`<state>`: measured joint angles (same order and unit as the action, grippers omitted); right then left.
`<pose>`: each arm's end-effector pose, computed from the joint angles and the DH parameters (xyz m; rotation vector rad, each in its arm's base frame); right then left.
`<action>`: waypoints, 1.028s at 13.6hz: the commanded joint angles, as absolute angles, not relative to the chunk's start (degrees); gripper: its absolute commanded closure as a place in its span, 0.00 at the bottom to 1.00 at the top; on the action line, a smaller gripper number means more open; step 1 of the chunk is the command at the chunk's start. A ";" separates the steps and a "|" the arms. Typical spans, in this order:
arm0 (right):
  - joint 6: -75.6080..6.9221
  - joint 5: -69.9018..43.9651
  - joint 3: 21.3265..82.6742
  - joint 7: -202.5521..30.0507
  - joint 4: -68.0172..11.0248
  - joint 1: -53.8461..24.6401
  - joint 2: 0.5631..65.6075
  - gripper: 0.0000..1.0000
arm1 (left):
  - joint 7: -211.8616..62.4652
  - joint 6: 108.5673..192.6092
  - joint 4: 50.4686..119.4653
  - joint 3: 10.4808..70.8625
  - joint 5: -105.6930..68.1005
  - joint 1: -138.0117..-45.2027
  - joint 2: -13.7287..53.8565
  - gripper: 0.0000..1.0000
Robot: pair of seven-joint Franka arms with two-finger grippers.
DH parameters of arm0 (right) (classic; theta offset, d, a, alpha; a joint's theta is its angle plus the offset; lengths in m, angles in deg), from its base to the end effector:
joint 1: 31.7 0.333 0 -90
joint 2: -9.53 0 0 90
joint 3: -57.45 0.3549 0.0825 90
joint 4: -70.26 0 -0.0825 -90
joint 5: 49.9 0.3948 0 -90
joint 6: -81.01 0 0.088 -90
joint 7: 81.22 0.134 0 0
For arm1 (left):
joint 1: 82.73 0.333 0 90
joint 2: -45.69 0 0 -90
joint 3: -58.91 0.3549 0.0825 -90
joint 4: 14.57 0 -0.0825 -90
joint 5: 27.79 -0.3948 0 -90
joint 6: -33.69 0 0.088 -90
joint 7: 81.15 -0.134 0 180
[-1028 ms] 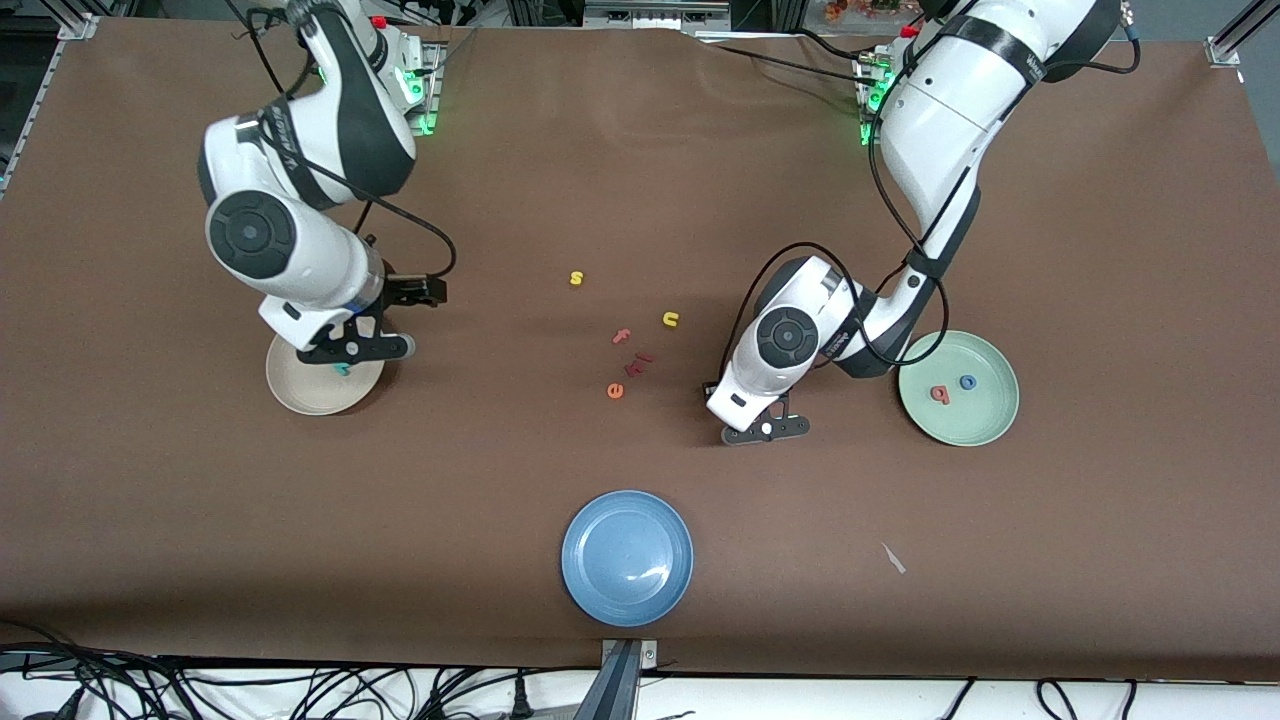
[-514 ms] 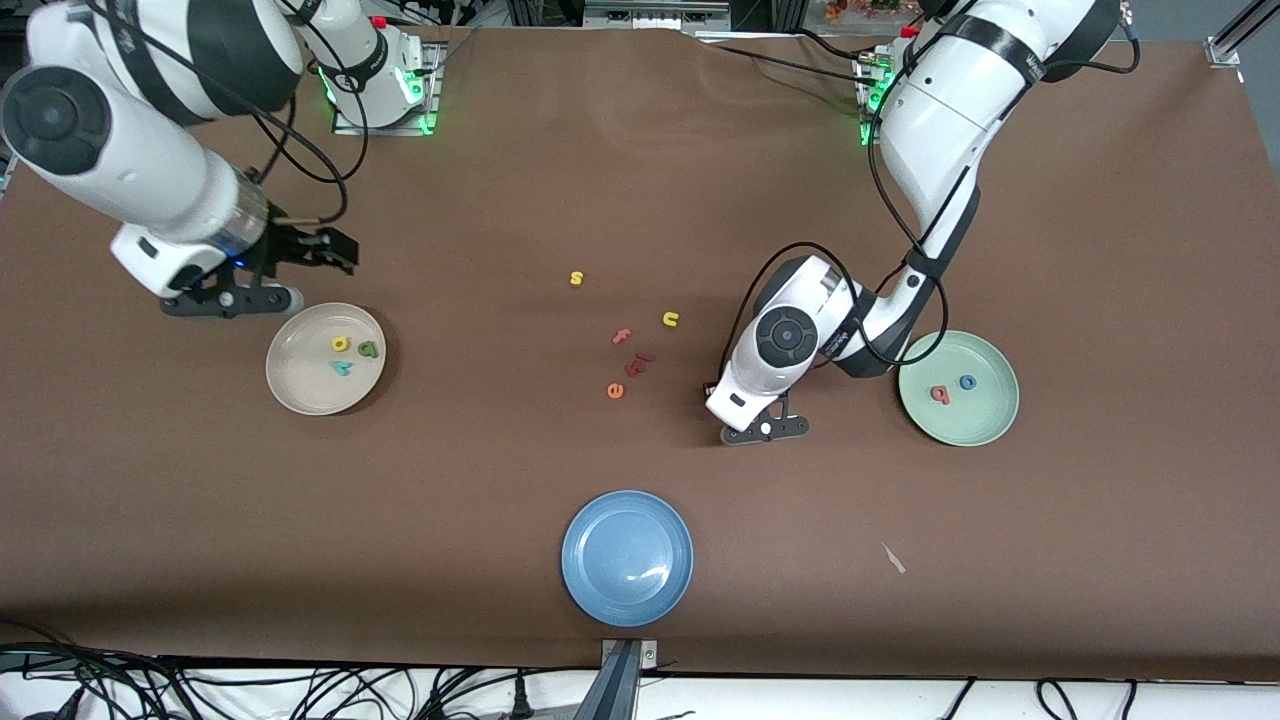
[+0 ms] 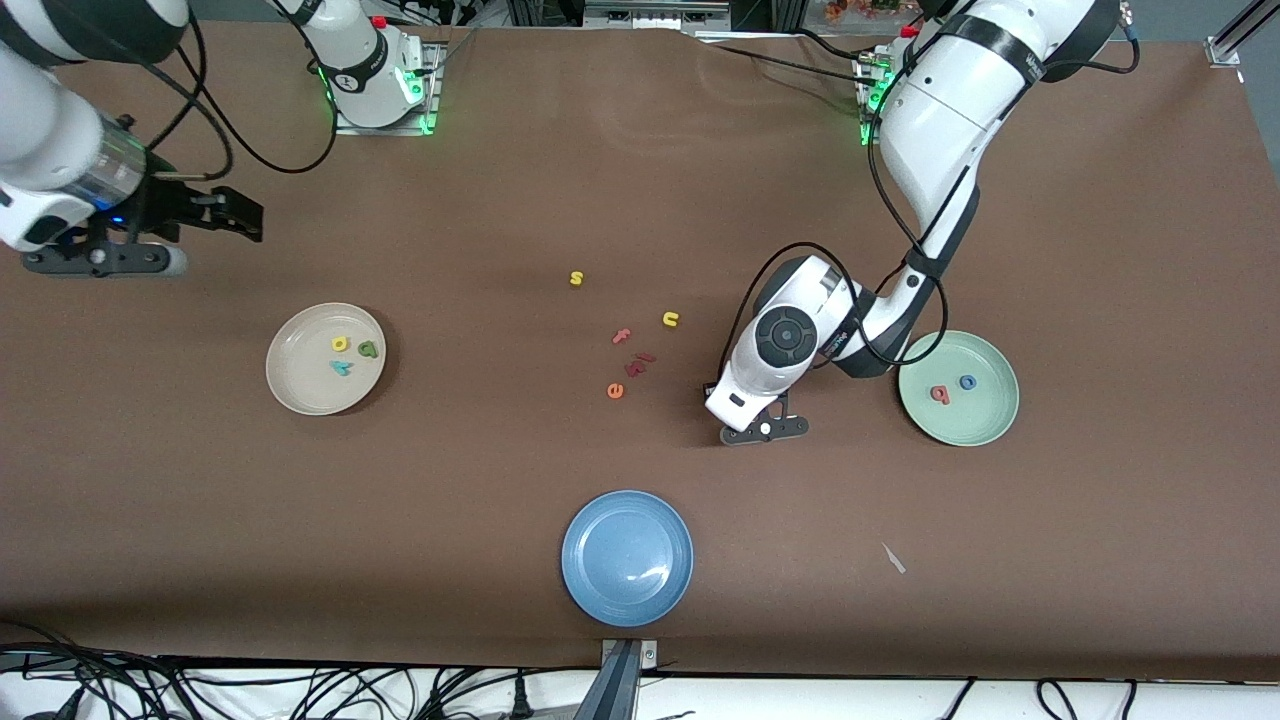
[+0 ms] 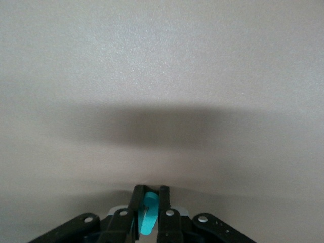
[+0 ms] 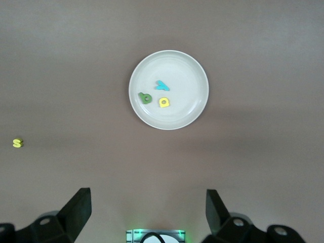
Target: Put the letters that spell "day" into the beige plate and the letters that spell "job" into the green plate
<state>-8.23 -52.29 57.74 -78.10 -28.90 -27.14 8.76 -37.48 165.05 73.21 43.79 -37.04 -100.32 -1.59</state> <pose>0.5444 0.0406 0.5668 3.0791 0.0508 -0.2413 0.6386 -0.3679 0.1677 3.0908 0.2483 -0.1125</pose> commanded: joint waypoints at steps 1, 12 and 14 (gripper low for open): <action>-6.35 -52.36 56.23 -80.77 -26.95 -27.31 8.21 0.00 | -36.85 163.42 72.00 43.97 -39.30 -99.79 -0.20 1.00; -2.66 -50.61 55.69 -80.95 -23.96 -27.39 7.86 0.00 | -58.63 141.55 73.15 43.18 -36.23 -85.82 12.81 1.00; -2.66 -50.52 55.17 -80.96 -23.96 -27.48 8.04 0.00 | -62.67 140.39 74.28 43.18 -35.87 -83.45 13.51 1.00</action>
<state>-3.86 -51.69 55.63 -79.95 -24.76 -27.12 8.24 -58.53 141.18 71.52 43.80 -36.81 -85.52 11.44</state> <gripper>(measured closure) 0.000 0.872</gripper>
